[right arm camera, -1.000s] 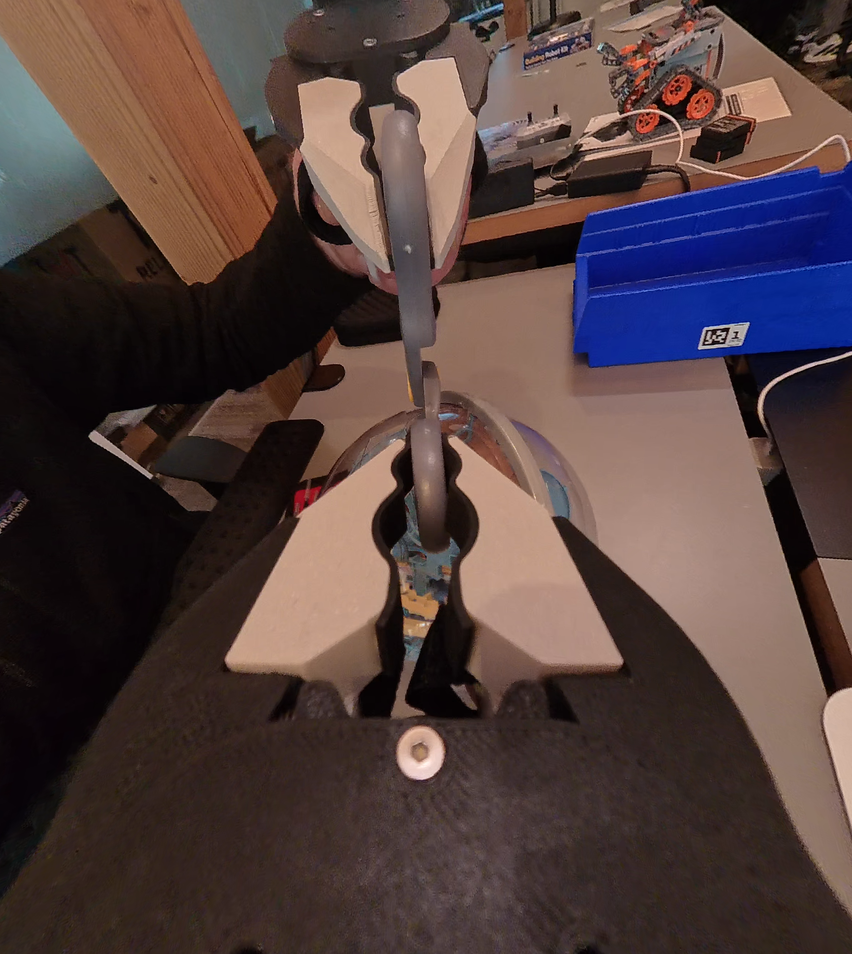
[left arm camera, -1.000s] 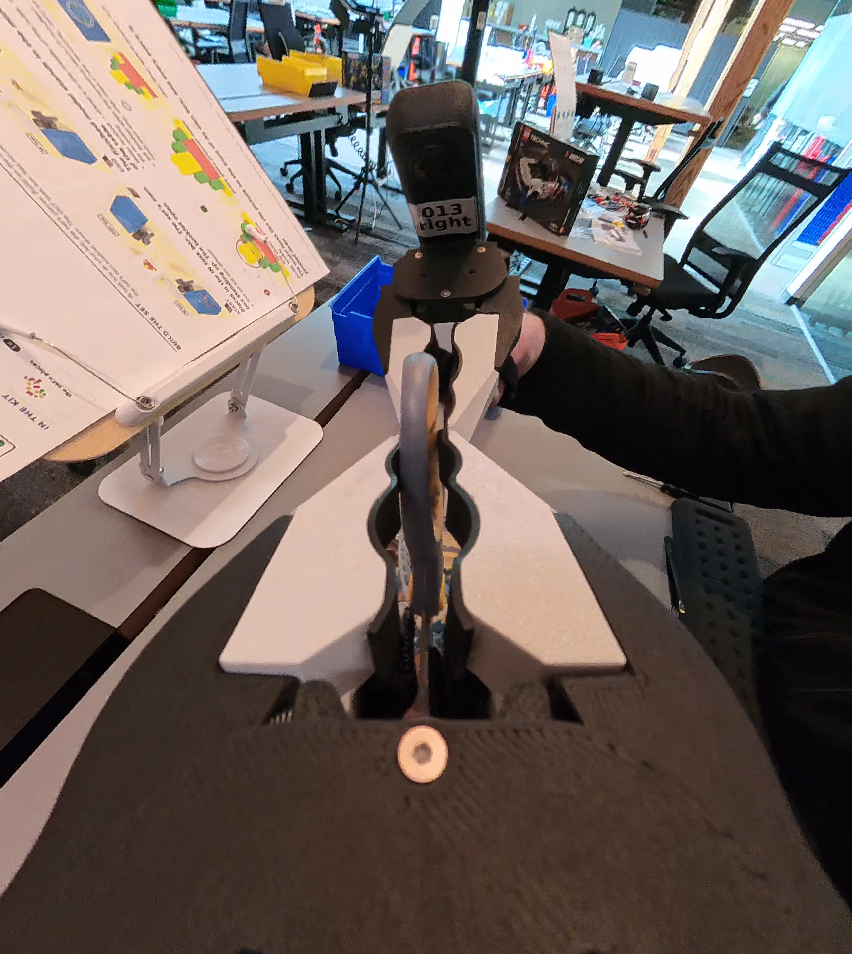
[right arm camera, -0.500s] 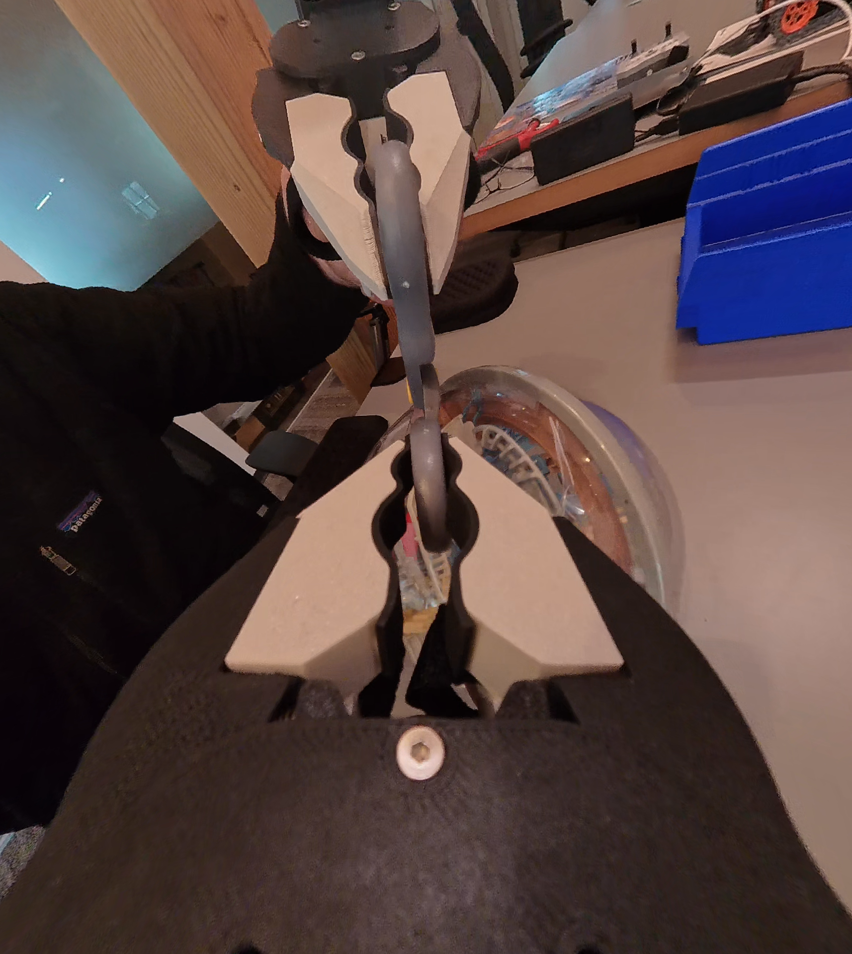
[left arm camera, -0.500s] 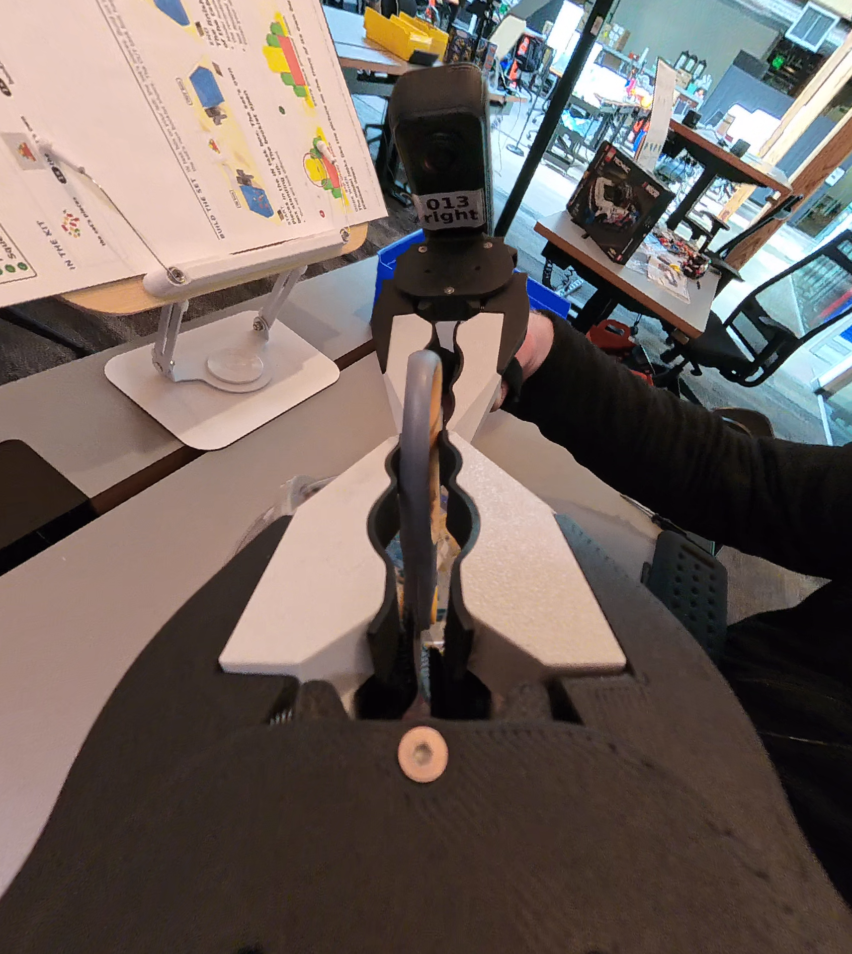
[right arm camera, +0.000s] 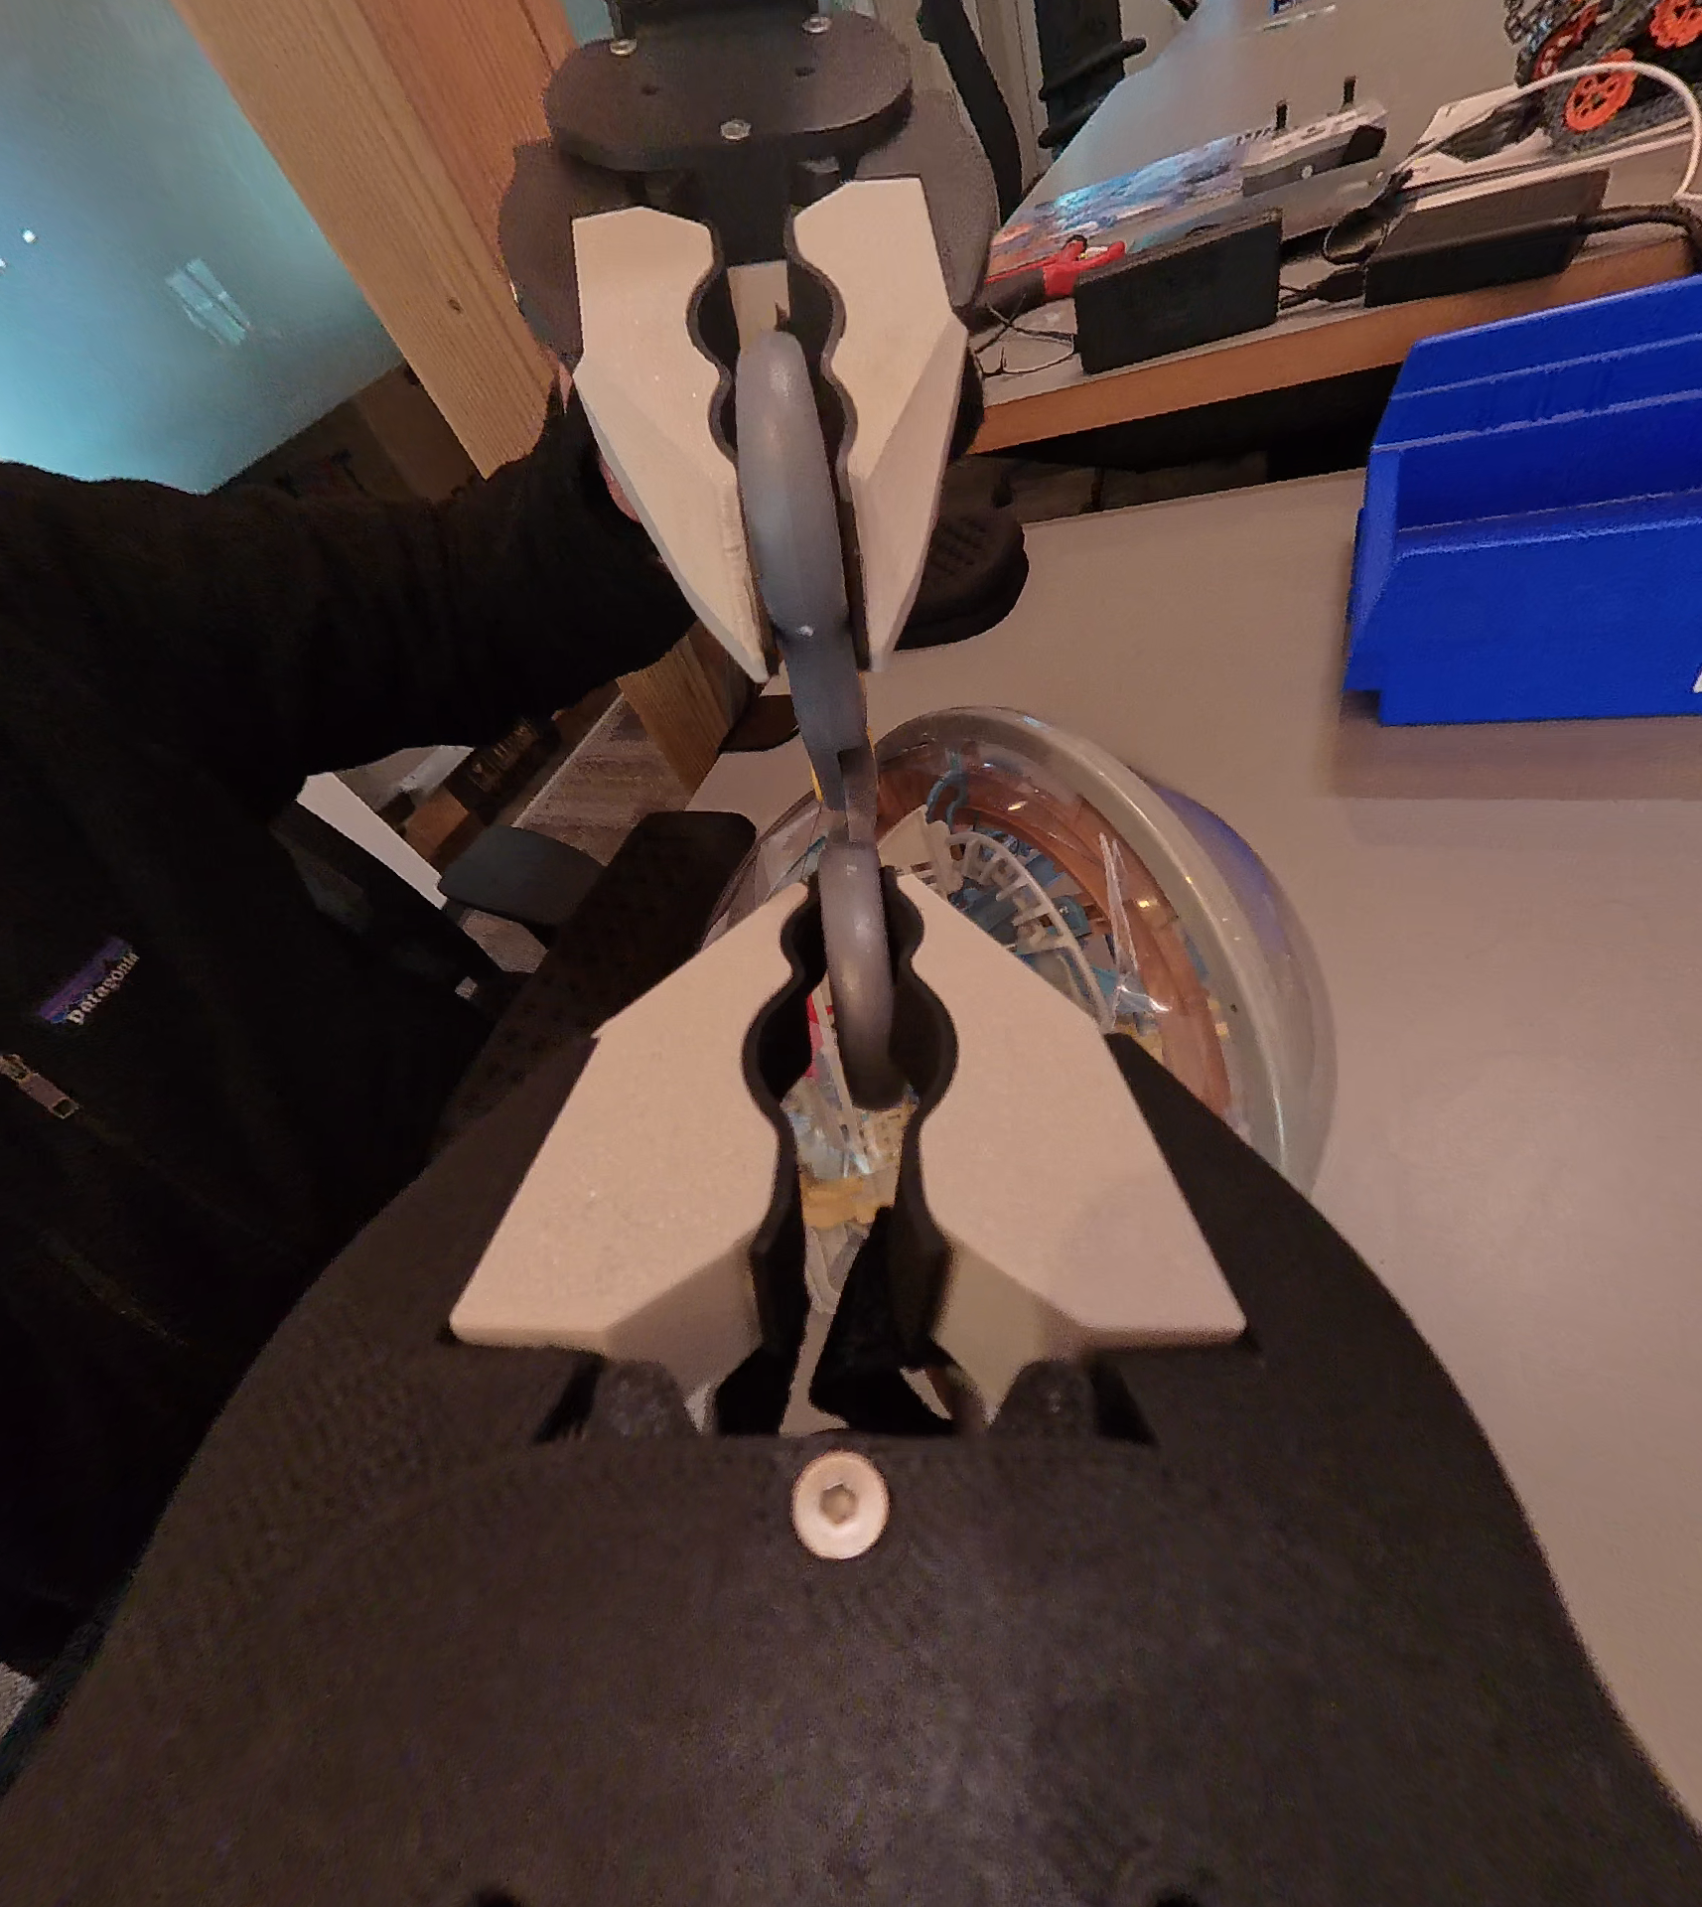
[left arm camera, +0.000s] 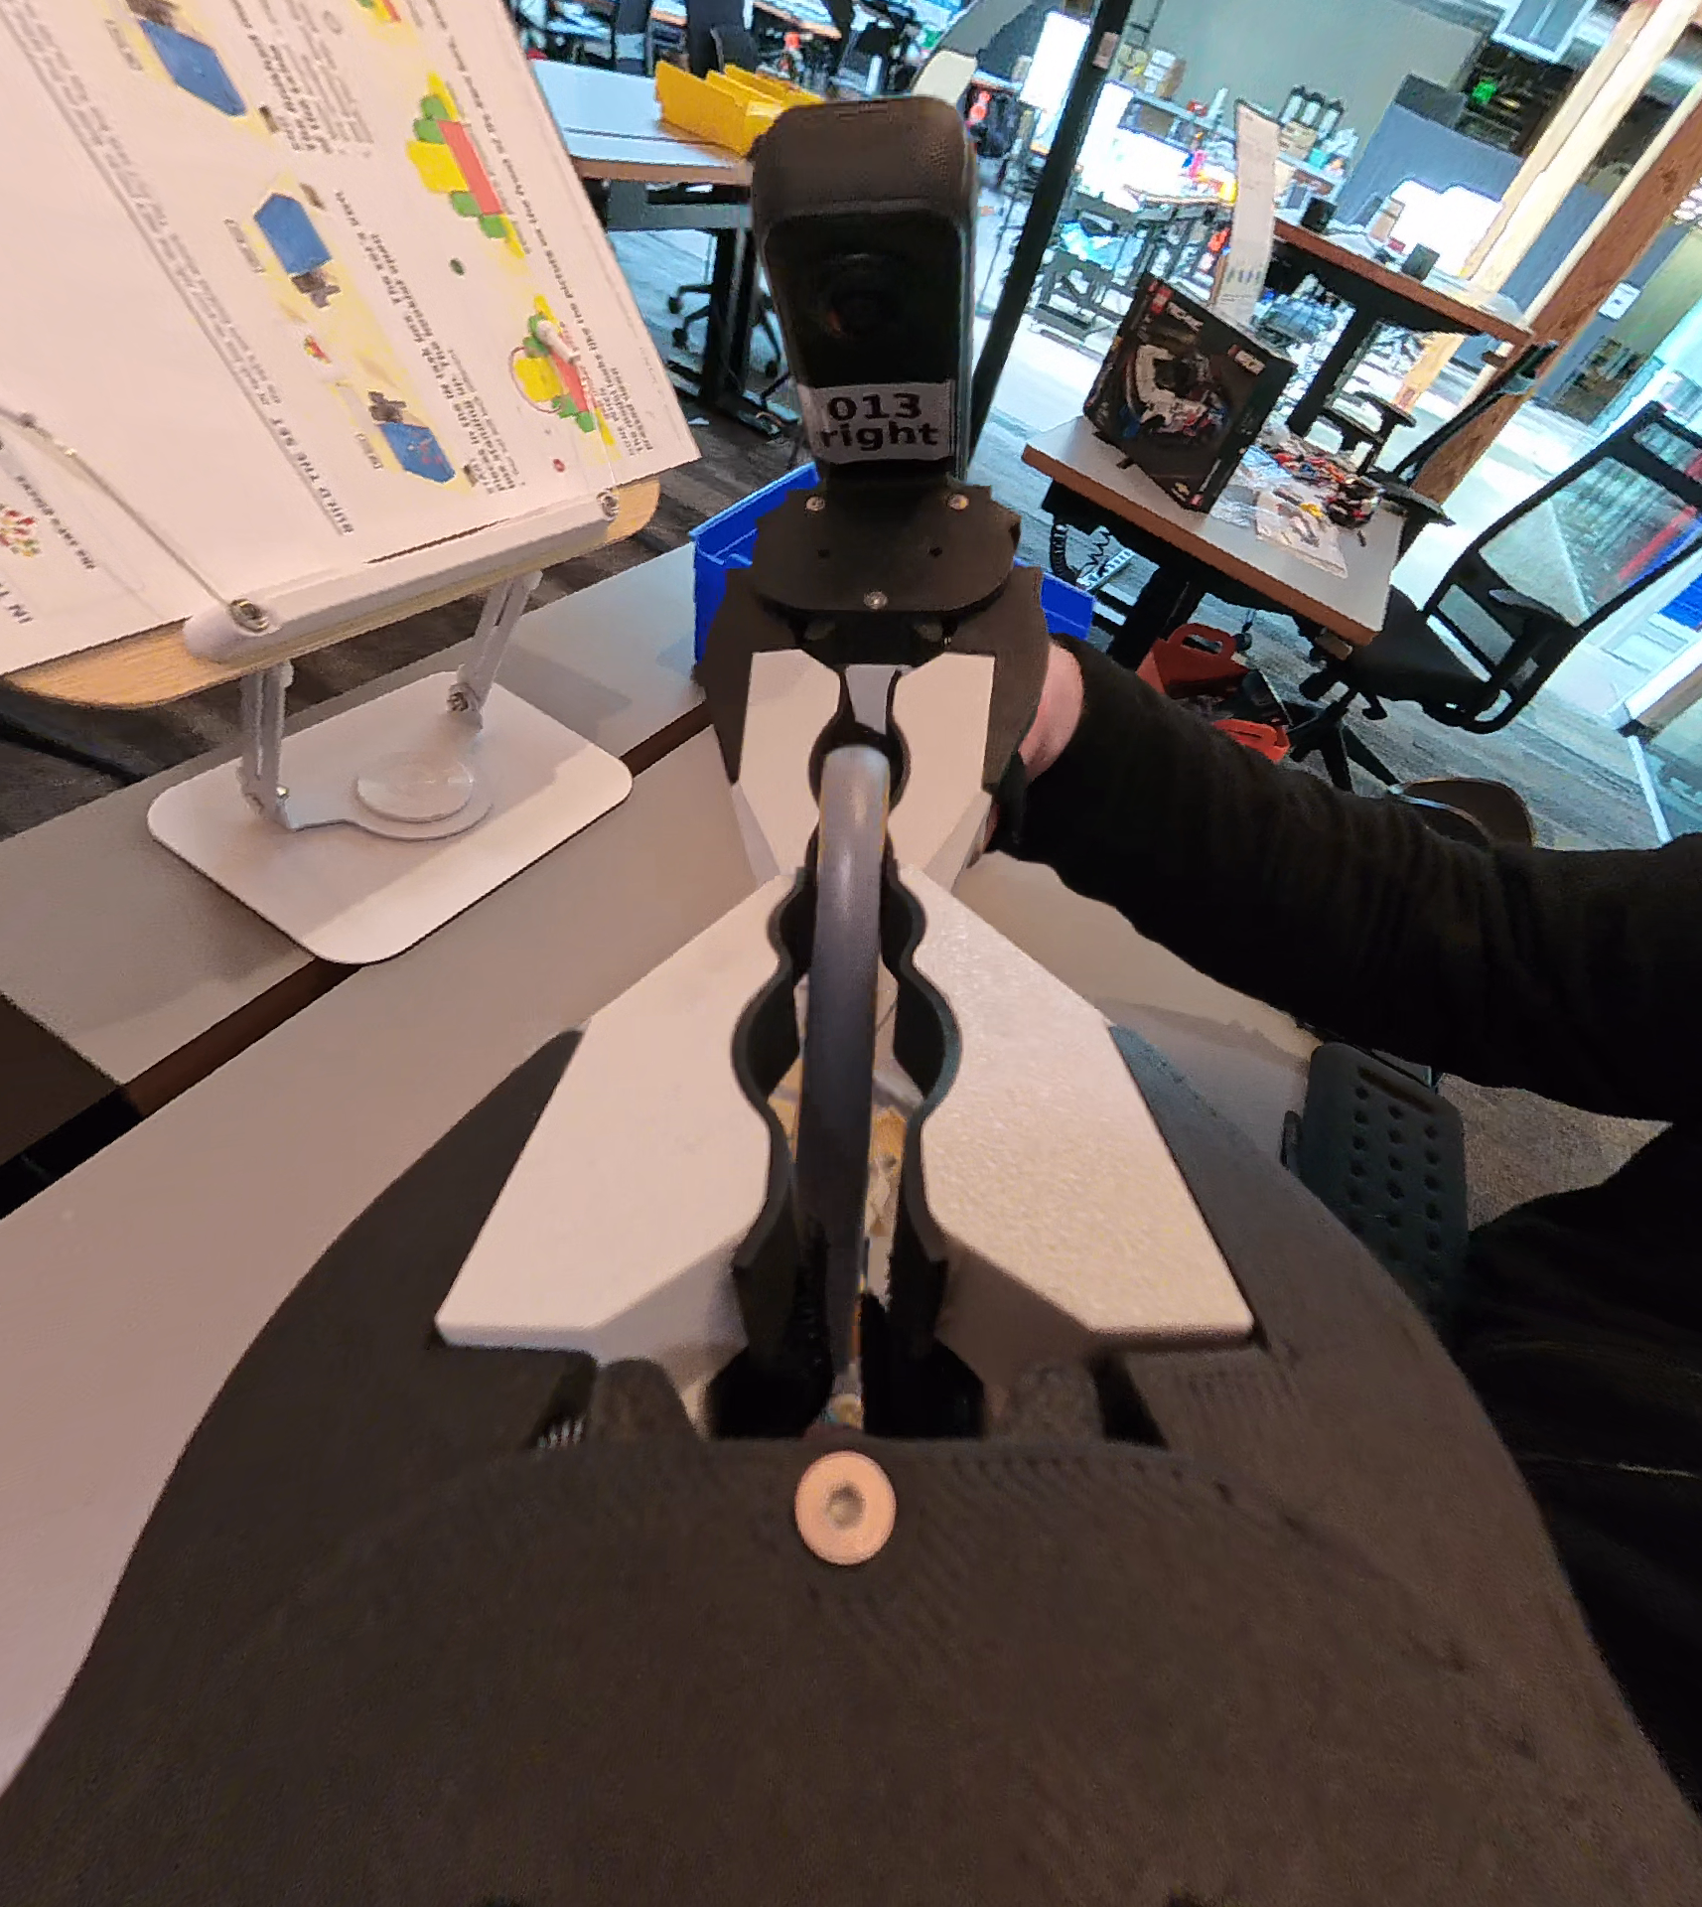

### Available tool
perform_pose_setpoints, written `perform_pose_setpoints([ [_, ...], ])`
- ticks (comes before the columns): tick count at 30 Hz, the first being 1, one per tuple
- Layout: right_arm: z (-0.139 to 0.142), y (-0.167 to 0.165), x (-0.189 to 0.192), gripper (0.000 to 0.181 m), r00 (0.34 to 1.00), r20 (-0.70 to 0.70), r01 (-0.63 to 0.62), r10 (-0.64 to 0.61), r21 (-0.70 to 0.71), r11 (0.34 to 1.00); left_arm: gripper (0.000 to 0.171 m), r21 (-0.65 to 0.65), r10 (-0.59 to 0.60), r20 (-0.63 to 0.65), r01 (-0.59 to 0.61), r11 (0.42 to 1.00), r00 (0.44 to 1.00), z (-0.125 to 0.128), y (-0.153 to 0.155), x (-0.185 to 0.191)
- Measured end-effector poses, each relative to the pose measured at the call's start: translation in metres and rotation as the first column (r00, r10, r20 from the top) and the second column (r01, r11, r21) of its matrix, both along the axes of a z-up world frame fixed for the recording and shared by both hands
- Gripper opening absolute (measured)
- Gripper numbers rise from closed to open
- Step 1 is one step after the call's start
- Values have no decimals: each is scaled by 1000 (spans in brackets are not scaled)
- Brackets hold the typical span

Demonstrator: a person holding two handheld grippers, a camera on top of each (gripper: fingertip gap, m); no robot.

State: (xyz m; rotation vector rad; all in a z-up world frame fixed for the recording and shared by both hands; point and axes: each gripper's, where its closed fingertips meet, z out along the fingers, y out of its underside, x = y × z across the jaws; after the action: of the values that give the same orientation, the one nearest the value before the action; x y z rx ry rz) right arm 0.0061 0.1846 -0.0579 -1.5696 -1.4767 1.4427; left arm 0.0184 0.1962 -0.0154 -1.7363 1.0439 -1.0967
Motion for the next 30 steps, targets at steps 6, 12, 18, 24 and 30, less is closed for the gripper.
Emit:
perform_pose_setpoints([
  [6,-4,-12,-10,5,998,39,35,-40,136,990,9,87,-32,-84,40,995,996,-2,-13,9],
  [12,2,-23,-22,5,993,37,98,-110,233,968,3,85,-175,-124,186,979,977,-6,-29,16],
  [18,5,-27,-20,4,985,-14,171,-173,249,953,2,74,-221,-145,234,969,964,-4,-37,21],
  [24,3,-28,-23,4,987,-23,159,-158,221,962,9,5,-265,-171,270,963,949,-7,-41,20],
  [30,2,-31,-28,5,995,-11,102,-102,215,971,13,51,-310,-314,342,938,897,-3,-43,17],
])
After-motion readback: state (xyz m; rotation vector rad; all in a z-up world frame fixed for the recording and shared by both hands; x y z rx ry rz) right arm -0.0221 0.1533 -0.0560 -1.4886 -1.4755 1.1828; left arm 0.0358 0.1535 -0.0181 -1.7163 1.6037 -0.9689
